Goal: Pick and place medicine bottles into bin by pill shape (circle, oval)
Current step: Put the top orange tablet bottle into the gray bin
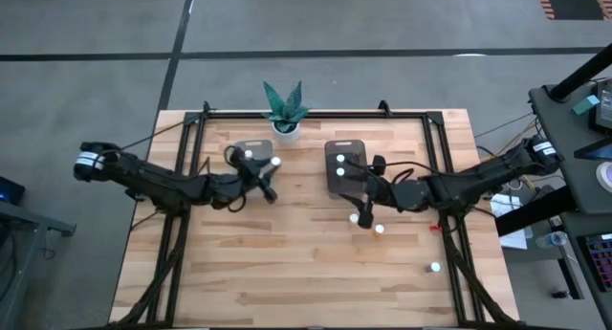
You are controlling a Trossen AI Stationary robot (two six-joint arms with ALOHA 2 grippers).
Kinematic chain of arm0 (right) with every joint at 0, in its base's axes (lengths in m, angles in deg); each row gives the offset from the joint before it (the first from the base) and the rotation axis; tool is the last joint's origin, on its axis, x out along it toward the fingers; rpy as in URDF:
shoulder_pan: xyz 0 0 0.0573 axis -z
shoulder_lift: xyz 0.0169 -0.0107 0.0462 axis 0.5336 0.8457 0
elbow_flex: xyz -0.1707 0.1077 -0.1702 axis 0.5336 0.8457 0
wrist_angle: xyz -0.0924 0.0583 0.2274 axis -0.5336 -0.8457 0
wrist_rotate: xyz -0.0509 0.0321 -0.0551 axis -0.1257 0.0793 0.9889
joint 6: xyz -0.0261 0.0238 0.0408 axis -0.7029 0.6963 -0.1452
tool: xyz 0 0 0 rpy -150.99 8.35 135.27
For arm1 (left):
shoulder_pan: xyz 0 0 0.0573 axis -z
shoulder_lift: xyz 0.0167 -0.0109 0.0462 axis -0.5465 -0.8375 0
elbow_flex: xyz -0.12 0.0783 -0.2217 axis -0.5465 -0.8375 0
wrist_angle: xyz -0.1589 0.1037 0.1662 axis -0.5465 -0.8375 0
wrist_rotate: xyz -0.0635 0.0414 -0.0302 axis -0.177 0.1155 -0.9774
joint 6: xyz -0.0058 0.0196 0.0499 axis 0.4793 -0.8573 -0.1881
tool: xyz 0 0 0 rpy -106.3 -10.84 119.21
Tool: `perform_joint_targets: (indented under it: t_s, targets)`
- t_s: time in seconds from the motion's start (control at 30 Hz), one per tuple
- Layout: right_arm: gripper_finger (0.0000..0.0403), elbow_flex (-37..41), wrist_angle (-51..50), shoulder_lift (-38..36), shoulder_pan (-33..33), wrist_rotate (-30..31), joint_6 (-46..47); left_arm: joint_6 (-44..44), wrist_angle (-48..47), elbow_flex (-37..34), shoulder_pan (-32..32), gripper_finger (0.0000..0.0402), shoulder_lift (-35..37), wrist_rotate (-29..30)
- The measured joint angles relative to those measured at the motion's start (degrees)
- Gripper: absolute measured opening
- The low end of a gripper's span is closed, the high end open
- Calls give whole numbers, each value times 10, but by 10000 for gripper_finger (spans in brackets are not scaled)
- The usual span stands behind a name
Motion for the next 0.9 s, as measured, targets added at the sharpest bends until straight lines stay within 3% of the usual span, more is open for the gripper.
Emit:
perform_joint_targets:
  t_s: [0.27,0.6,0.9]
  targets:
    - [224,0,-17,3,35,0,-2,95,-1,-63,-79,87,14,34]
    - [224,17,-27,3,59,-1,6,140,8,-64,-166,87,-72,33]
    - [224,23,-26,3,74,-1,8,139,77,-63,-181,87,-141,26]
